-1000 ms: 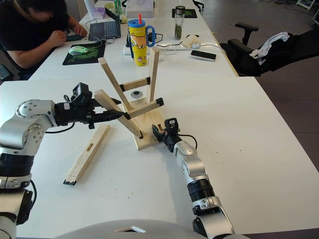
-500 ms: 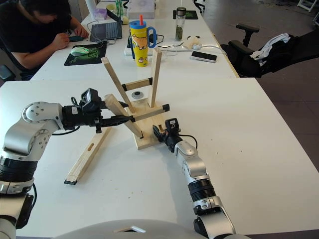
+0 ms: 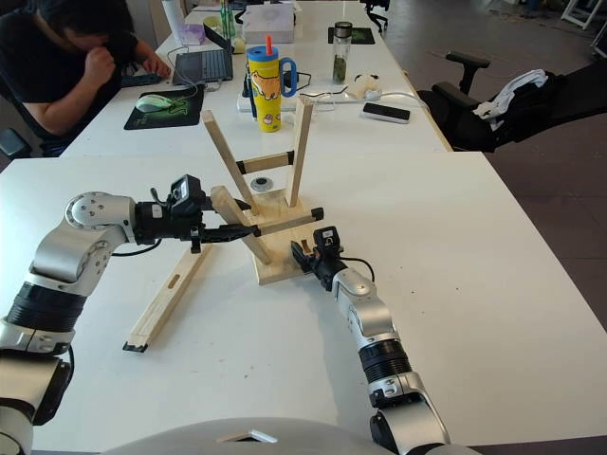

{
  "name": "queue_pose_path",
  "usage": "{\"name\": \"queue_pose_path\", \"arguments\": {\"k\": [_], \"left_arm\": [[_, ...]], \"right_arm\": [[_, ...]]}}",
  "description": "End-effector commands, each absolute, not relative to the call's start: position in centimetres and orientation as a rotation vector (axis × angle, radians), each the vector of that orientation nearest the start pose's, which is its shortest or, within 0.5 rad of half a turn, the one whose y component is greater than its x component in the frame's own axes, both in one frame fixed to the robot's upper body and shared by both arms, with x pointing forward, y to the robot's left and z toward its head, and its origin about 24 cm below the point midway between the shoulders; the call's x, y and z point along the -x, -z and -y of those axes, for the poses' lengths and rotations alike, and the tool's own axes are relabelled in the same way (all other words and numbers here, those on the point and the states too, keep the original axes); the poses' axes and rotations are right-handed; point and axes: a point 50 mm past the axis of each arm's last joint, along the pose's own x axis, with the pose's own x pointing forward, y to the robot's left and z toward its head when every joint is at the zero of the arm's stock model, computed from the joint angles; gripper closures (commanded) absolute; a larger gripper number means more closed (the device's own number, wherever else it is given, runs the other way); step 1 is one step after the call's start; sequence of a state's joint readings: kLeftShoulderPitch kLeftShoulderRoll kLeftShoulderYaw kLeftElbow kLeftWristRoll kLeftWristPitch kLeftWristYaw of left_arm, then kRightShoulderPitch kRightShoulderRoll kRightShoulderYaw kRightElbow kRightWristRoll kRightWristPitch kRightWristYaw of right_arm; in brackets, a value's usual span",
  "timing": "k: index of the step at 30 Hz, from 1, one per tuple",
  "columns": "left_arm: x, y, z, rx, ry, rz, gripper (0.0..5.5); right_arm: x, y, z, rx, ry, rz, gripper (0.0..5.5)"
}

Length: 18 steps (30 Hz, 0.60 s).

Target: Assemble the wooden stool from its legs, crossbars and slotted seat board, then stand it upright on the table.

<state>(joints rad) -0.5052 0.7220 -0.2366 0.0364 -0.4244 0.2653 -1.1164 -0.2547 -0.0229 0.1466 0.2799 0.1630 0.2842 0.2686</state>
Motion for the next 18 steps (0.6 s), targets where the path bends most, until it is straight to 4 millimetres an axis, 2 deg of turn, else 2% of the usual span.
{"name": "queue_pose_path", "arguments": {"k": [1,10,11,13,18], "left_arm": [[-26.5,-6.0,-18.6,-0.416,1.312,-0.614,3.44],[-27.8,-7.4,-18.2,-0.296,1.279,-0.522,3.44],[-28.0,-7.7,-18.2,-0.290,1.267,-0.500,3.07],[-28.2,-8.8,-18.5,-0.282,1.251,-0.459,2.85],[-28.0,-13.4,-20.8,-0.206,1.205,-0.364,2.00]], "right_arm": [[-26.5,1.4,7.6,-0.053,-0.565,-0.492,2.22],[-26.6,1.7,7.5,-0.047,-0.569,-0.518,2.22],[-26.6,1.7,7.5,-0.042,-0.569,-0.519,2.22],[-26.8,1.6,7.6,-0.040,-0.567,-0.514,2.22],[-27.3,1.7,8.0,-0.037,-0.558,-0.509,2.22]]}}
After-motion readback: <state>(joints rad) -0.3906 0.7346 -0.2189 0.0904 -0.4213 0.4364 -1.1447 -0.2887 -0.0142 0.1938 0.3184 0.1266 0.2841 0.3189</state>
